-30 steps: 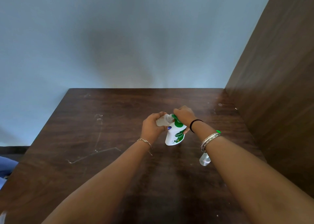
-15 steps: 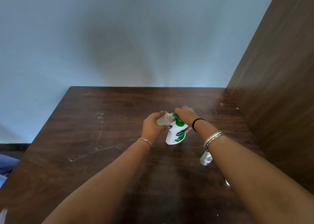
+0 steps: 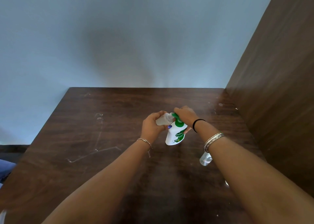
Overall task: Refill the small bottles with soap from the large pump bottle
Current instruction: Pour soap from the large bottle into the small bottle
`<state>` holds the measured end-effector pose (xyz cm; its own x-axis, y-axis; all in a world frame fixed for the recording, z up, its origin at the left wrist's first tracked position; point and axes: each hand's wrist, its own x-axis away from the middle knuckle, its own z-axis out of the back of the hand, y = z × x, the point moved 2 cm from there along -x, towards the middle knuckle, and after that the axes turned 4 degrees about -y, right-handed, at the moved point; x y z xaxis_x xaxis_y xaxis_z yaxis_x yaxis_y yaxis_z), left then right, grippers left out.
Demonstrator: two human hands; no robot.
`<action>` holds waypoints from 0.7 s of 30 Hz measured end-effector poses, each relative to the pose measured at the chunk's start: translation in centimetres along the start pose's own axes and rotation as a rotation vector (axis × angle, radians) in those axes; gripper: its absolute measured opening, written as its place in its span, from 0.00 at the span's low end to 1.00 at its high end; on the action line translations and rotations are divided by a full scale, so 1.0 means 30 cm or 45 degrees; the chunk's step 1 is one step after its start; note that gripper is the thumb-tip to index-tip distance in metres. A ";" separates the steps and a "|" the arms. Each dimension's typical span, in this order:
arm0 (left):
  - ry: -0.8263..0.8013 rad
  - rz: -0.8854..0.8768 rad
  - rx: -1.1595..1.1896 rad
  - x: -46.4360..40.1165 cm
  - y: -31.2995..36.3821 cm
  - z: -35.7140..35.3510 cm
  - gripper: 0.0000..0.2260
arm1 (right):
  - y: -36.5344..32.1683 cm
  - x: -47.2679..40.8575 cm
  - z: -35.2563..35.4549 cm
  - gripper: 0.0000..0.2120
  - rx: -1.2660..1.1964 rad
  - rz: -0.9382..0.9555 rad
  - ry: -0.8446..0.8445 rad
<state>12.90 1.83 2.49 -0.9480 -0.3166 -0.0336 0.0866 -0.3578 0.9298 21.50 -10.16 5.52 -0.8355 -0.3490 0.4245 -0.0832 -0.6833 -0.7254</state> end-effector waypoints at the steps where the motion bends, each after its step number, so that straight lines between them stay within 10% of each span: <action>1: 0.002 -0.002 0.002 -0.002 0.003 0.001 0.21 | 0.000 -0.001 0.003 0.13 -0.008 -0.009 -0.026; 21: -0.004 -0.012 -0.045 0.001 0.007 0.007 0.22 | -0.007 -0.018 0.001 0.12 0.046 -0.021 0.023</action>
<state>12.81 1.94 2.76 -0.9498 -0.3103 -0.0409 0.0884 -0.3912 0.9160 21.97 -9.85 5.47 -0.8439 -0.3260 0.4261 -0.0777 -0.7117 -0.6982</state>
